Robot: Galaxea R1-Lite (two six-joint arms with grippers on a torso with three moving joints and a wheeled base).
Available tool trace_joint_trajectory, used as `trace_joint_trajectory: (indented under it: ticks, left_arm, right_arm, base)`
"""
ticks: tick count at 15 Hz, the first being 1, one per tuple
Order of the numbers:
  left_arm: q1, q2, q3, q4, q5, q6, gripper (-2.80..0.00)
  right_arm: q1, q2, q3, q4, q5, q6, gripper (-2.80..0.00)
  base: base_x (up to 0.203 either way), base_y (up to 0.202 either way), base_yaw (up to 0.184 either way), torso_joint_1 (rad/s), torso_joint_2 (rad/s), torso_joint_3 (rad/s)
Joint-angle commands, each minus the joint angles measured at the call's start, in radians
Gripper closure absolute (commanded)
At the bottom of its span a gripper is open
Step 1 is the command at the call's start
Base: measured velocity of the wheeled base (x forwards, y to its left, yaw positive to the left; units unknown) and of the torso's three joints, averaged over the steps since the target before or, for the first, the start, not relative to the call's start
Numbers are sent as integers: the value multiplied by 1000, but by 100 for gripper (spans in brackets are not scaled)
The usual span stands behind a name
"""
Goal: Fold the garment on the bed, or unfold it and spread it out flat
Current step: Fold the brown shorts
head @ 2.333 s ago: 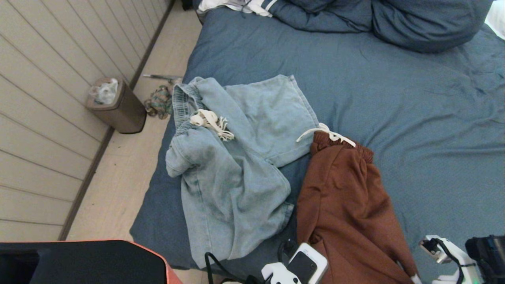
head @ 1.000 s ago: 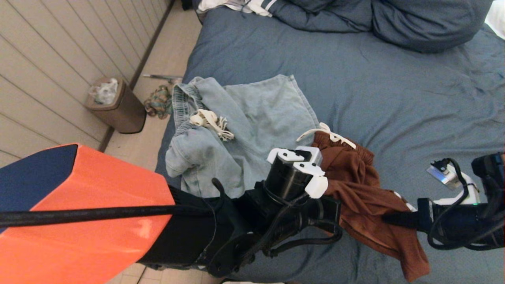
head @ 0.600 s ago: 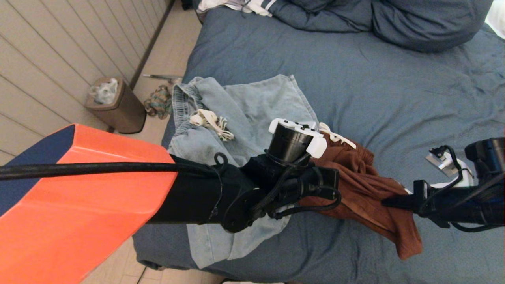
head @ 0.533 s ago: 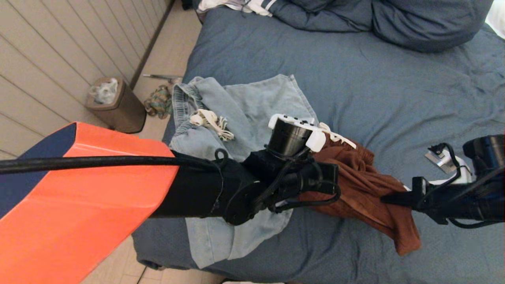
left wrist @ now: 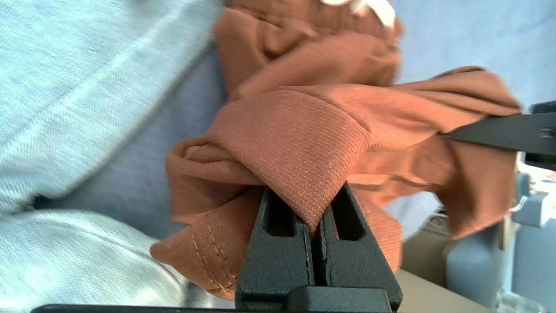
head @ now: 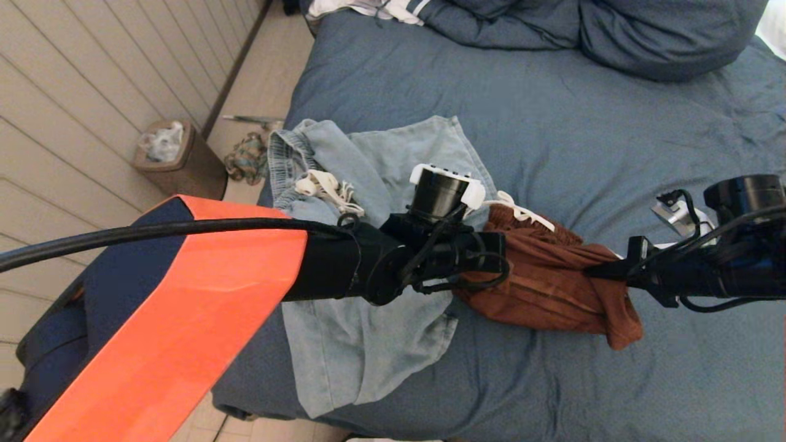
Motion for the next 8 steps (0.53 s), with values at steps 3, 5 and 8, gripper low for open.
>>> trace_joint_trajectory:
  ticks: [3,5,8]
  left_arm:
    - [20,58,-45,22,1,-4,-280]
    - [19,34,-30,13,2,-5,-280]
    - [33,-27,-23,18,8,-6,-280]
  right_arm:
    - [0,41,-22,-2,2,0,-280]
    - [-2,34,-22,-3,4,-5,-280]
    - [-25,27,-32,-3,5,-2,-280]
  base:
    - [0,0,0,0,0,0]
    - [0,0,0,0,0,0]
    - [0,0,0,0,0,0]
